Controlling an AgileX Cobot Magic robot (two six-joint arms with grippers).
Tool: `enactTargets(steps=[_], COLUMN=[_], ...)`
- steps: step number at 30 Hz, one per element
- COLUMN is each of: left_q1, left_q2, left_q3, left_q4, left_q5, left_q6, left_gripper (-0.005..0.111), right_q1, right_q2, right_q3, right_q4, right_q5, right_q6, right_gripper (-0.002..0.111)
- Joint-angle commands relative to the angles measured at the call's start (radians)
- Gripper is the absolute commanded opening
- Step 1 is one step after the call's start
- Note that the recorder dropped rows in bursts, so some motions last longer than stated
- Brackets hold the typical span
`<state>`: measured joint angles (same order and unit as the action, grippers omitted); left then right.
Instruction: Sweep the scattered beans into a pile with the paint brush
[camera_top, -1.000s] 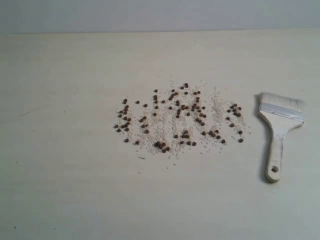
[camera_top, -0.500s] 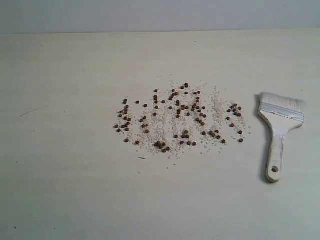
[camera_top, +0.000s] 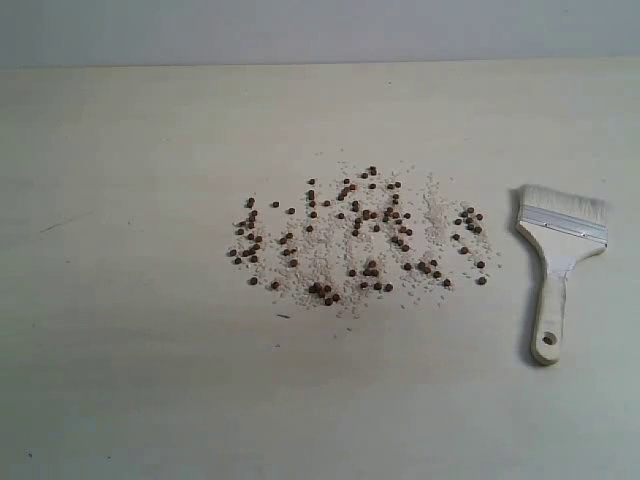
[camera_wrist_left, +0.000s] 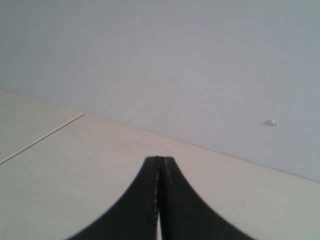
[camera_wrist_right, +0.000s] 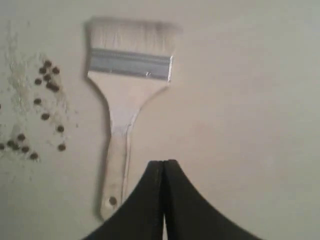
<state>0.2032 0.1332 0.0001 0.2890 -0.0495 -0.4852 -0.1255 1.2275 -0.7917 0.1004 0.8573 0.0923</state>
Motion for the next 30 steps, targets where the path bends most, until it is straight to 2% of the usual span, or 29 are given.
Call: enactTargets(steps=[1, 5, 11, 13, 16, 24, 30], left_q1=[-0.004, -0.004, -0.004, -0.004, -0.004, -0.004, -0.004], left_q2=[-0.004, -0.004, -0.004, -0.004, -0.004, -0.004, -0.004], left_q3=[0.0, 0.0, 0.0, 0.0, 0.0, 0.0, 0.0], left_q4=[-0.008, -0.008, -0.008, -0.008, -0.008, -0.008, -0.008], left_q5=[0.001, 0.001, 0.001, 0.001, 0.001, 0.001, 0.001], left_q6=[0.003, 0.003, 0.003, 0.003, 0.003, 0.003, 0.003], left_gripper=[0.0, 0.0, 0.0, 0.0, 0.0, 0.0, 0.0], right_q1=[0.016, 0.074, 0.169, 0.19, 0.209, 0.219, 0.219], right_q2=[0.089, 0.16, 0.28, 0.319, 0.371, 0.477, 0.521], right_q3=[0.014, 0.043, 0.043, 0.043, 0.043, 0.043, 0.043], right_q4=[0.178, 0.201, 0.192, 0.189, 0.17, 0.058, 0.036], right_q5=[-0.003, -0.101, -0.2, -0.229, -0.259, -0.311, -0.359], right_q6=[-0.162, -0.156, -0.092, -0.082, -0.04, 0.079, 0.097], right_gripper=[0.007, 0.017, 0.042, 0.048, 0.051, 0.051, 0.051])
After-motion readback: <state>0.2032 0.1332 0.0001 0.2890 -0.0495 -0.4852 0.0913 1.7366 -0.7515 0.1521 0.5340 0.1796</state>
